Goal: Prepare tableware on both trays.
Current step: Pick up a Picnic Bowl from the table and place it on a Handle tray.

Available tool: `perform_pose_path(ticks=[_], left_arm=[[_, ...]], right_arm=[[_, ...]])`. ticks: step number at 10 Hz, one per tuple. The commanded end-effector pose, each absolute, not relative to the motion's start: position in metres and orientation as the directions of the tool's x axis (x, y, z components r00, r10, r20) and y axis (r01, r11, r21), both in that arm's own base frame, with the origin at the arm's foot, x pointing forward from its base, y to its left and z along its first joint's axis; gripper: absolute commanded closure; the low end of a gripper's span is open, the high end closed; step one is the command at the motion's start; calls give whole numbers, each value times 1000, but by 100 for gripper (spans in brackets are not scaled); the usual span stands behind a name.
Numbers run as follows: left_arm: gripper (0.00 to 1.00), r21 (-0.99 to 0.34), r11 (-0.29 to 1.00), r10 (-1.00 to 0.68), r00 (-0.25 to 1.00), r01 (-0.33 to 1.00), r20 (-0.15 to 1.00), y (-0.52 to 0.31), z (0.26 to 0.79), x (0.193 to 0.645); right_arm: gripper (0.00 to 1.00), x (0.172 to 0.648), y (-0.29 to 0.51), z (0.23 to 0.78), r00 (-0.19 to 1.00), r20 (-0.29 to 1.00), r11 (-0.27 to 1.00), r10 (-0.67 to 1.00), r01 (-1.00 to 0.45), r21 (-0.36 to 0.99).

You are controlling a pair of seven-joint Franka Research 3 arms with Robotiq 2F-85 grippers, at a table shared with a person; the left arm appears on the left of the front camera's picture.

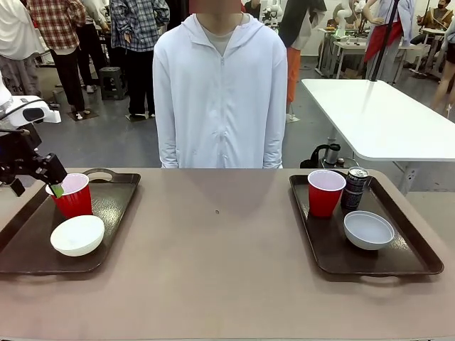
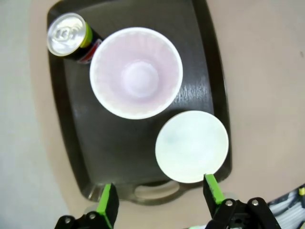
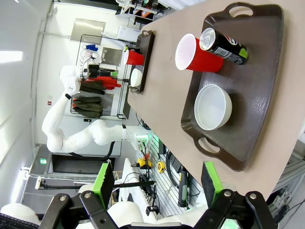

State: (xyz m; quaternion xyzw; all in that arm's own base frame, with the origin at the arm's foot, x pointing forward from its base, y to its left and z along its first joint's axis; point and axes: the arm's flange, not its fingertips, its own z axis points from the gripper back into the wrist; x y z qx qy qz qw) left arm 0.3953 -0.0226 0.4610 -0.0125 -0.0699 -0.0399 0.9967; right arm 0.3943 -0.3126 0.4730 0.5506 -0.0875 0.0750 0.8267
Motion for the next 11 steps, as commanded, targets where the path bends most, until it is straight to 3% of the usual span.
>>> perform_pose_path(ticks=[1,11], left_arm=[[7,-7,996,-91,987,93,132,-27,457,396],[7,-14,996,-87,987,90,134,-26,459,395]], right_arm=[[4,394,-312,474,972,233,384,30,-226,895],[4,394,-312,474,972,233,384,30,-226,895]])
